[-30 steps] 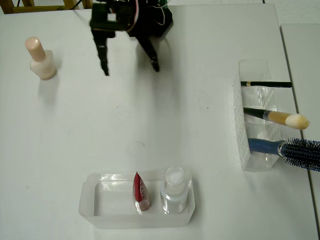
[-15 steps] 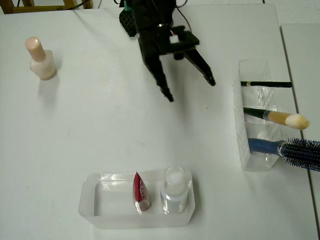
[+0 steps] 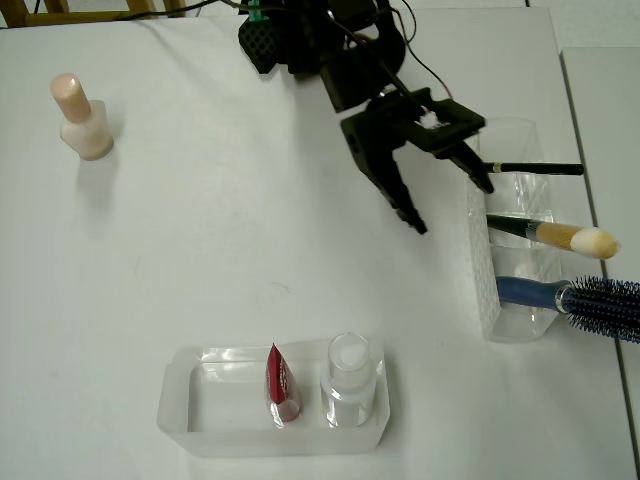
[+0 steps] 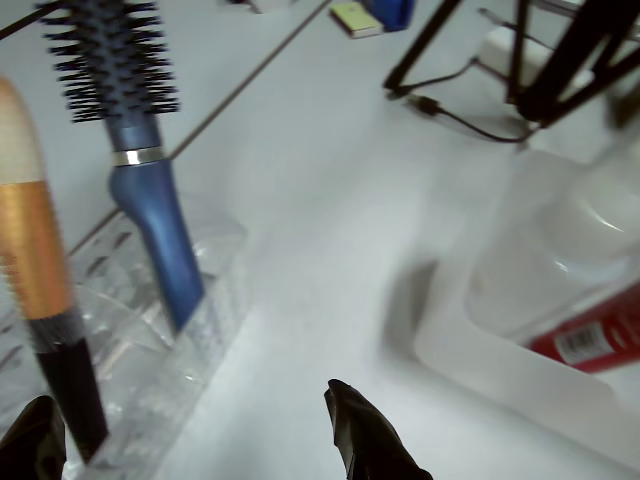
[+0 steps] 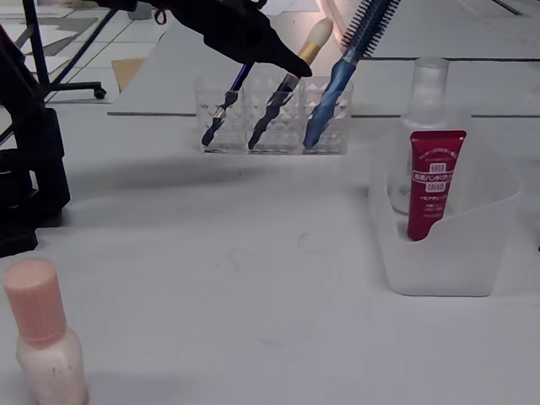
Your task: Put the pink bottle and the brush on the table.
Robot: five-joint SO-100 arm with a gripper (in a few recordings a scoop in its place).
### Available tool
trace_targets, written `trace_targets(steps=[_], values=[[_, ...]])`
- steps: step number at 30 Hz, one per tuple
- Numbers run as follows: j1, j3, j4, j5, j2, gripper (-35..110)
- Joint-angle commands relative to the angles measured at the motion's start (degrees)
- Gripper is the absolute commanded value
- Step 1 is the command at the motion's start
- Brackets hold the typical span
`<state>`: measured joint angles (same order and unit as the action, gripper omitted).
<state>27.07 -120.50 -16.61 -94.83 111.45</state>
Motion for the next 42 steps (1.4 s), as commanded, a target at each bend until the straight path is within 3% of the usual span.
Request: trace_targets(steps=[1,26,42], values=[[2.5,3.8,1.1,-0.4,-0.7,40],[11.1,27.3,6.9,-0.4,-28.4,37],[13.8,31.4,9.1,-0.4,-35.7,34]])
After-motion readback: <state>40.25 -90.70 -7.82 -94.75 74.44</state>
